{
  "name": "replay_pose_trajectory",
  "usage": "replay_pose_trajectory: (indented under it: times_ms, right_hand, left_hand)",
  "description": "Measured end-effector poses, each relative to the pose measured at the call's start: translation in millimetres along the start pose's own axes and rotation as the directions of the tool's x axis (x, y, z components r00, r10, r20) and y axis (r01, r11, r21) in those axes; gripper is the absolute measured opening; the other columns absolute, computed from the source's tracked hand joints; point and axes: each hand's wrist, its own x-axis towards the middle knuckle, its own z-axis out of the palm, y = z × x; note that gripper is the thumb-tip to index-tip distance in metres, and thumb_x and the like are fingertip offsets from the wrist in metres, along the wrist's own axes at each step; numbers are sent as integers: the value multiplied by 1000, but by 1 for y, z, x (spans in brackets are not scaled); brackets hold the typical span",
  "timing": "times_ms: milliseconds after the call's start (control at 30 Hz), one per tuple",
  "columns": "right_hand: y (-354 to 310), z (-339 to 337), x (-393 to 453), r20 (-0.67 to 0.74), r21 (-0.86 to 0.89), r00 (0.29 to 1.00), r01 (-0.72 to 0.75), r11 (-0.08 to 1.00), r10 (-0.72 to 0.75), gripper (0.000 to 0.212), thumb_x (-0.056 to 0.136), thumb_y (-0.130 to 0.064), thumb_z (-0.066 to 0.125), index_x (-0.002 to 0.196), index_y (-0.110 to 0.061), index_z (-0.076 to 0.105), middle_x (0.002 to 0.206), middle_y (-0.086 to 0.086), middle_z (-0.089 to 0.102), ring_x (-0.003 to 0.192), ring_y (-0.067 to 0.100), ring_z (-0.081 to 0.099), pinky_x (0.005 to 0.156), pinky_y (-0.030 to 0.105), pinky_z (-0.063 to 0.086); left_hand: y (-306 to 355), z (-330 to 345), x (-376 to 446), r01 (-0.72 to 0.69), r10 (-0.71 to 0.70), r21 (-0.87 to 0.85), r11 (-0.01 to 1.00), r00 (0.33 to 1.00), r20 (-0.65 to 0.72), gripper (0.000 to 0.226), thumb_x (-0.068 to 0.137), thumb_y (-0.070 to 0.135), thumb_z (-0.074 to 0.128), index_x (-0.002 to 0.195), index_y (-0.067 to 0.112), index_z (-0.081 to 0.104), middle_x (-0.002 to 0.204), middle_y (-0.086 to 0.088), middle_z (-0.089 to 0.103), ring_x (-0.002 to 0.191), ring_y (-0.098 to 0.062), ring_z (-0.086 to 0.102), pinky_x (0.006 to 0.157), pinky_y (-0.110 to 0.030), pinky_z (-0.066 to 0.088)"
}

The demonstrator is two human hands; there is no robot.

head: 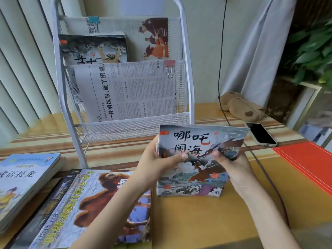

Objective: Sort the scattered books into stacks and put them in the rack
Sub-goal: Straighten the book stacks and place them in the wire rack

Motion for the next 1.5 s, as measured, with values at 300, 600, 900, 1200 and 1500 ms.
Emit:
replay_pose_trajectory:
  times_ms: [300,600,900,1200,1500]
  right_hand:
    - [15,15,2,-100,-8,995,-4,1000,3,80,28,-82,71,81,-22,69,81,-13,73,77,-3,66,70,22,45]
    - [-105,57,73,21,24,916,401,916,-401,39,69,-35,73,101,-16,60,94,-9,70,90,-1,64,75,10,48]
    - [-251,103,201,-39,27,706,708,706,-707,48,82,-34,70,118,-23,40,115,-11,56,101,-7,52,92,15,42]
    - [-160,93,276,24,-740,861,357,570,-508,88,70,-56,71,137,-15,33,143,8,29,133,29,22,107,43,28]
    - [-157,94,268,82,-809,866,347,474,-494,108,70,-63,67,147,-8,14,155,3,6,141,25,5,114,47,18]
  left_hand:
    - [-35,3,3,14,-21,-34,999,976,-216,40,79,3,74,110,6,48,107,-22,66,90,-32,70,68,-44,60]
    - [85,-31,39,-419,489,255,872,780,-391,33,78,-4,71,99,9,50,92,-9,65,86,-16,66,72,-30,56]
    - [221,-88,159,-594,754,466,655,546,-364,37,73,13,76,90,18,45,94,-9,61,91,-31,62,83,-51,53]
    - [119,-120,221,-260,490,526,810,792,-363,58,64,3,84,102,8,41,85,-5,56,73,-10,55,58,-20,51]
    - [103,-118,223,-299,739,825,480,644,-197,102,73,26,76,150,23,9,148,-4,18,128,-5,25,106,-28,34]
